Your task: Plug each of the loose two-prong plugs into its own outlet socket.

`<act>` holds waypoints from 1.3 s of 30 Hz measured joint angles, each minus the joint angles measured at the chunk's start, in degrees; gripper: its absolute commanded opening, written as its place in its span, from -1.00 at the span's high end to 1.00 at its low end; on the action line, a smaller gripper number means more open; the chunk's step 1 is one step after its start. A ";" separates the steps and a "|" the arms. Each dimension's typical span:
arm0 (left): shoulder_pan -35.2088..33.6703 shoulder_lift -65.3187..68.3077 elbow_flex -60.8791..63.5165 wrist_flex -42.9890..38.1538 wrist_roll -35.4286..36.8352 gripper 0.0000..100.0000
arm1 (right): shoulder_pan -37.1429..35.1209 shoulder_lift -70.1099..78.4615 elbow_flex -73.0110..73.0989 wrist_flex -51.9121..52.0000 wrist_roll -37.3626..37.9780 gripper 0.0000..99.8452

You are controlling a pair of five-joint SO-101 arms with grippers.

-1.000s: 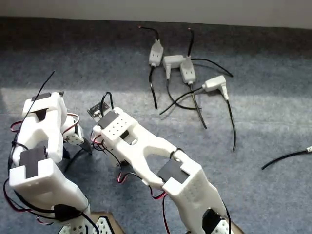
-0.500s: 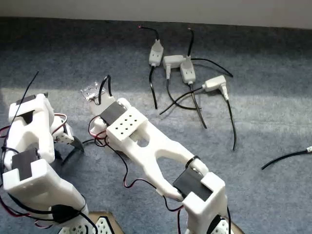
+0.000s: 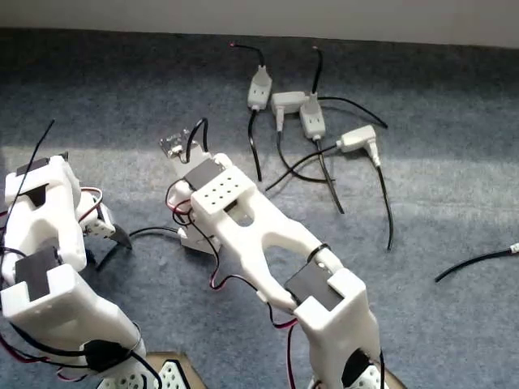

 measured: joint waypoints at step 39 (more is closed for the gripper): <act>0.88 0.09 -7.65 15.47 -21.19 0.50 | 1.67 8.79 -1.32 -1.67 -0.09 0.99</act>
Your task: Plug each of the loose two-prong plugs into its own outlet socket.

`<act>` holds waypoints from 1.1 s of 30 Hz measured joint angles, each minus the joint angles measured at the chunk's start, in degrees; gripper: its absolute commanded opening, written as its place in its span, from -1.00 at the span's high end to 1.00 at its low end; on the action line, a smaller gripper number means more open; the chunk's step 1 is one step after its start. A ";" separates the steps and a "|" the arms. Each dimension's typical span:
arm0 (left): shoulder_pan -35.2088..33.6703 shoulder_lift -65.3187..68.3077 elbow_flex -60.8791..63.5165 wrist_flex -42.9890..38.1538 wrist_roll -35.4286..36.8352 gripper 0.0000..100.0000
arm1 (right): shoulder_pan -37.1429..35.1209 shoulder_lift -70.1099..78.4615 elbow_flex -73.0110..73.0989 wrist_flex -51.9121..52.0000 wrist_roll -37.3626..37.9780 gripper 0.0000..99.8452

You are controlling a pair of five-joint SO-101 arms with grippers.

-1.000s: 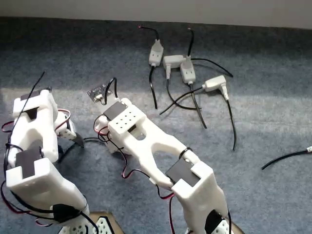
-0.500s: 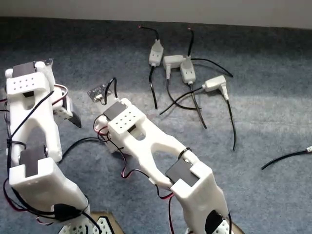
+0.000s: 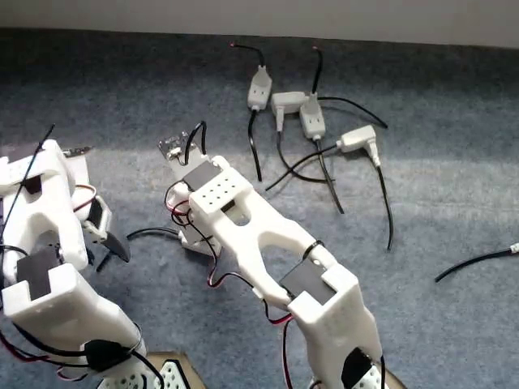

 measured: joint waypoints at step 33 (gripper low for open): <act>-15.12 9.14 1.85 -50.55 -11.78 0.50 | 0.00 0.00 0.00 -0.35 -0.09 0.99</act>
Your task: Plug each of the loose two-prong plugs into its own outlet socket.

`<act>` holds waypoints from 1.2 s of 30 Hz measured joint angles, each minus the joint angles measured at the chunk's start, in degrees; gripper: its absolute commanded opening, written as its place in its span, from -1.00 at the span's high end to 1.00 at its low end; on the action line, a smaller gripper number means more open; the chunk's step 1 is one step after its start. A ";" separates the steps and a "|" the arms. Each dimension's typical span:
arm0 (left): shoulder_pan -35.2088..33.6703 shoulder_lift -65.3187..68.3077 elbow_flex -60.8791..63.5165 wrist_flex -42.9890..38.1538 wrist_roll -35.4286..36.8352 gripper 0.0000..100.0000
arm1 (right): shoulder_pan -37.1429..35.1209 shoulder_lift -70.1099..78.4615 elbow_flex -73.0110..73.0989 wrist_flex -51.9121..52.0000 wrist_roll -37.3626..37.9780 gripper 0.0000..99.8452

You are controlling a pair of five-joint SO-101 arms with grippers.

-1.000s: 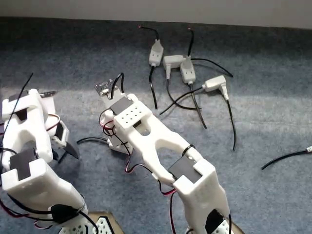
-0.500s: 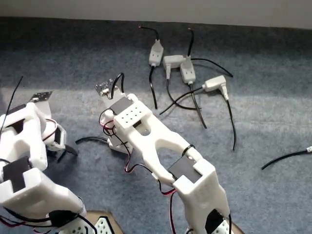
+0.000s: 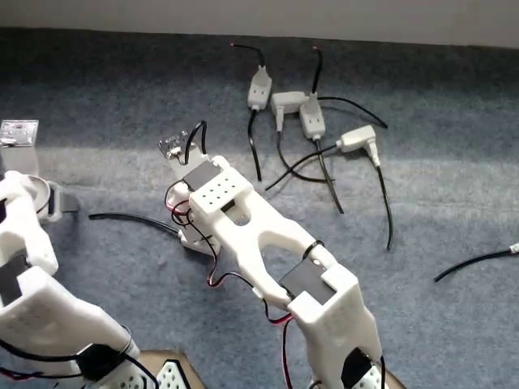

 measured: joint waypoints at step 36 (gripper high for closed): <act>7.65 2.11 -40.70 58.46 7.82 0.50 | 58.73 -17.32 -31.82 25.05 -4.31 0.57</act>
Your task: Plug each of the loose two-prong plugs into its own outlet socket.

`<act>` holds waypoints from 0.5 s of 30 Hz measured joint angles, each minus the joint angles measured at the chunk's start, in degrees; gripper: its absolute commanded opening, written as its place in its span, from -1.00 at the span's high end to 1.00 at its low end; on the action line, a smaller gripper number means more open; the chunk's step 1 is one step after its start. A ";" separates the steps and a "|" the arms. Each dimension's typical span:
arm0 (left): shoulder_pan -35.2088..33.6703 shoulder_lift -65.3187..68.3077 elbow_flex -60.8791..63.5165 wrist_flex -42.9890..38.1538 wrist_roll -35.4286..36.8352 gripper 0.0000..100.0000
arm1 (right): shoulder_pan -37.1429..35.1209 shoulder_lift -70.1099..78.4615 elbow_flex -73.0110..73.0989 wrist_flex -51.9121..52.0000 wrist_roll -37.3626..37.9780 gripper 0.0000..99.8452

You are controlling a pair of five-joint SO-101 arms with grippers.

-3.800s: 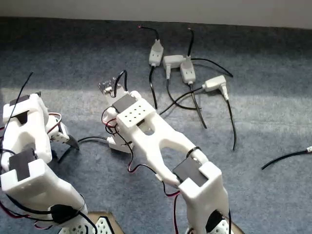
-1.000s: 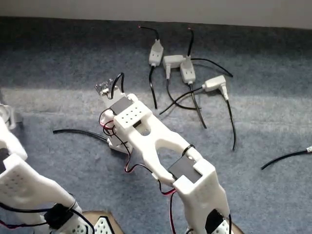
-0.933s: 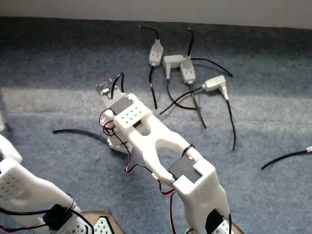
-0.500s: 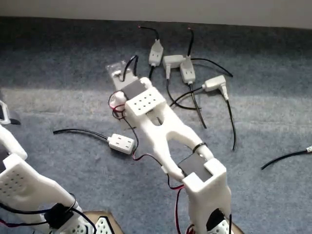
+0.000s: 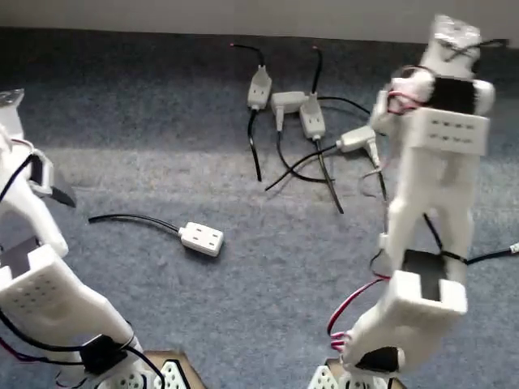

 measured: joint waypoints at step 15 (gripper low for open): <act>24.88 -1.58 6.59 0.35 13.80 0.50 | 34.37 23.38 -0.35 -11.69 13.19 0.54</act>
